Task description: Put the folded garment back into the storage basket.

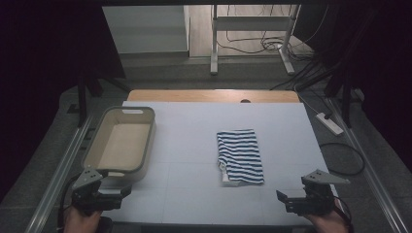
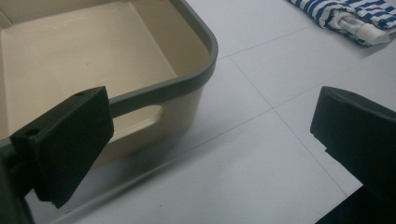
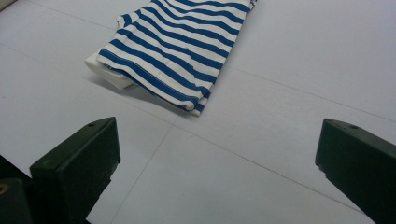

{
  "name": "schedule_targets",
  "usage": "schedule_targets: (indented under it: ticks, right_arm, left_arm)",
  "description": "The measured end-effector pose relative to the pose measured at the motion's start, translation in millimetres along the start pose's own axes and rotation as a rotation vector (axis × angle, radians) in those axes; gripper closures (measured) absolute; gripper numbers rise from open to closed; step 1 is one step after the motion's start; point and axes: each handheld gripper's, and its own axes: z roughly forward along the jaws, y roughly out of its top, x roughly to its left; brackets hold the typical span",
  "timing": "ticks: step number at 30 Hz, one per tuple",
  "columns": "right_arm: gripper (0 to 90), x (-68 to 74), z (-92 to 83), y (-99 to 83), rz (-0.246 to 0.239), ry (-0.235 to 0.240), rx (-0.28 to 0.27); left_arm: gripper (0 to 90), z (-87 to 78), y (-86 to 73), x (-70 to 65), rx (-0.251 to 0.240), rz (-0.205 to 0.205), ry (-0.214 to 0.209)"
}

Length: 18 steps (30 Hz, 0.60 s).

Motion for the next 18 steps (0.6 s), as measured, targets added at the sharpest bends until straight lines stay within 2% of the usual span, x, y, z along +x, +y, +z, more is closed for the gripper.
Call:
schedule_targets:
  ticks: [5,12,18]
  right_arm:
    - [0.0,1.3,0.0,0.2,-0.012,0.001,0.0]
    - [0.0,3.8,0.5,1.7,-0.05,0.015,-0.005]
    - [0.0,4.9,2.3,4.5,-0.061,0.044,-0.013]
  left_arm:
    - [0.0,0.3,0.5,0.9,0.001,-0.003,-0.007]
    - [0.0,2.1,3.1,-2.3,0.01,0.025,-0.006]
    - [0.0,3.0,5.8,-3.3,-0.004,0.038,-0.03]
